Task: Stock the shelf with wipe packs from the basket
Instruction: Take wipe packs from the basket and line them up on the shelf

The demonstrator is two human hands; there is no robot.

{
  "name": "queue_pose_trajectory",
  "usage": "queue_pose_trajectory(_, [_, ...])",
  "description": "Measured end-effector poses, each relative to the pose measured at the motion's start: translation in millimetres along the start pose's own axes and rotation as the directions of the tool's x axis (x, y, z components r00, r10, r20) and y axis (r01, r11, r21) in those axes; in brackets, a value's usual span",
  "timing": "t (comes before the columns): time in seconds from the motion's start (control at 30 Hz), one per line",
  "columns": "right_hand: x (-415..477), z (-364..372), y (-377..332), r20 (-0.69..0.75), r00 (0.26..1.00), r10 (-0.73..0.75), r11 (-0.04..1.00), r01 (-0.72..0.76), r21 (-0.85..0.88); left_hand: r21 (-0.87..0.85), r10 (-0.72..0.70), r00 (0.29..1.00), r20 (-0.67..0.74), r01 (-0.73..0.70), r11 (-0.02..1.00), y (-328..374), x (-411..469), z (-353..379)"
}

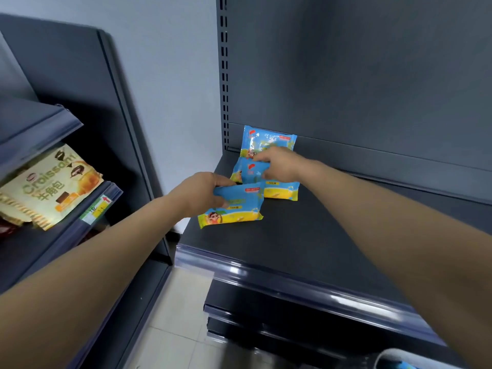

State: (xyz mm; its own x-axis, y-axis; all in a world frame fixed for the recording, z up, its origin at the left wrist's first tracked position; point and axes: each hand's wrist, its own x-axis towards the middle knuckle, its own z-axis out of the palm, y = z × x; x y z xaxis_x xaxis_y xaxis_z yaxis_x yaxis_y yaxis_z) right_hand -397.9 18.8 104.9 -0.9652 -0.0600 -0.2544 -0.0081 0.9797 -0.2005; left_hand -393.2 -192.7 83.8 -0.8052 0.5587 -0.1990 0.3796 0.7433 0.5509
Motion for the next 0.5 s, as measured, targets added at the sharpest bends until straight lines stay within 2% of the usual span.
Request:
queue_pose_trajectory(0.1, [4, 3, 7, 0.039, 0.993, 0.107, 0.987, -0.101, -0.128, 0.144, 0.001, 0.998, 0.069, -0.011, 0.99, -3, 7, -1])
queue_pose_trajectory(0.17, [4, 4, 15, 0.056, 0.986, 0.16, 0.978, -0.151, -0.144, 0.191, 0.019, 0.997, 0.072, -0.033, 0.981, -2, 12, -1])
queue_pose_trajectory(0.4, [14, 8, 20, -0.144, 0.99, -0.011, 0.999, 0.016, 0.036, 0.171, 0.118, 0.993, 0.012, -0.118, 0.978, 10, 34, 8])
queue_pose_trajectory(0.5, [19, 7, 16, -0.175, 0.983, -0.049, 0.997, 0.037, -0.075, 0.194, 0.123, 0.992, 0.018, -0.124, 0.973, 9, 42, 9])
